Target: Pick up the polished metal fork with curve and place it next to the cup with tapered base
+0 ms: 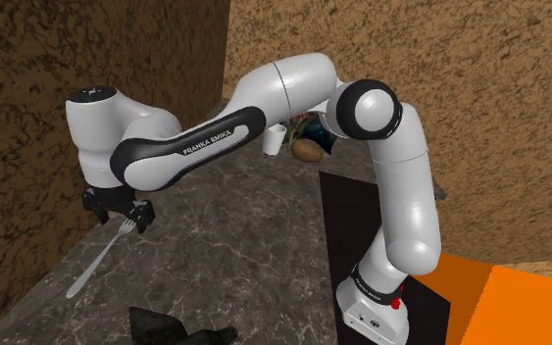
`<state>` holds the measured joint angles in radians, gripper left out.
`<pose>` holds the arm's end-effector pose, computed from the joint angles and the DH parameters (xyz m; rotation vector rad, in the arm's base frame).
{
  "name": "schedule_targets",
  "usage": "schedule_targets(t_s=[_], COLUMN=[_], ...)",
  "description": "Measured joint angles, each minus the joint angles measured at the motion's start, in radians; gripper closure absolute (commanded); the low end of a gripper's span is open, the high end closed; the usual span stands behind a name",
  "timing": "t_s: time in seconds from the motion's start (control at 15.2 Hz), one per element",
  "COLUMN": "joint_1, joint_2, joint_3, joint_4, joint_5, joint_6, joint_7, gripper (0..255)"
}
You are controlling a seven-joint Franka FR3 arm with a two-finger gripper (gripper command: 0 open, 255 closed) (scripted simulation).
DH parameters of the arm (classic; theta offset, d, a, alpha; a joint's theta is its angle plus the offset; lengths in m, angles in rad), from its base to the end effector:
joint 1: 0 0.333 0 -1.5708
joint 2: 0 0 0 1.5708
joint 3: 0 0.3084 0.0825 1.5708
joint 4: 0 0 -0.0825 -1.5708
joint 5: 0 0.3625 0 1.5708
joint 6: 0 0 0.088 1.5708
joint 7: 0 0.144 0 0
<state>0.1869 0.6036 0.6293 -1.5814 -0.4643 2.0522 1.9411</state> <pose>0.5172 0.4190 0.3028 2.7501 -1.4844 0.1039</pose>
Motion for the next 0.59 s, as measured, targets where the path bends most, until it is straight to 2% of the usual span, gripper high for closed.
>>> schedule_targets(t_s=[0.46,0.53,0.59], joint_1=[0.001,0.001,0.000], joint_2=[0.009,0.009,0.007], joint_3=[-0.005,-0.005,-0.004], joint_4=[-0.007,-0.007,-0.007], joint_5=[-0.007,-0.007,-0.006], joint_6=[0.015,0.015,0.014], joint_7=[0.003,0.003,0.003], gripper=[0,255,255])
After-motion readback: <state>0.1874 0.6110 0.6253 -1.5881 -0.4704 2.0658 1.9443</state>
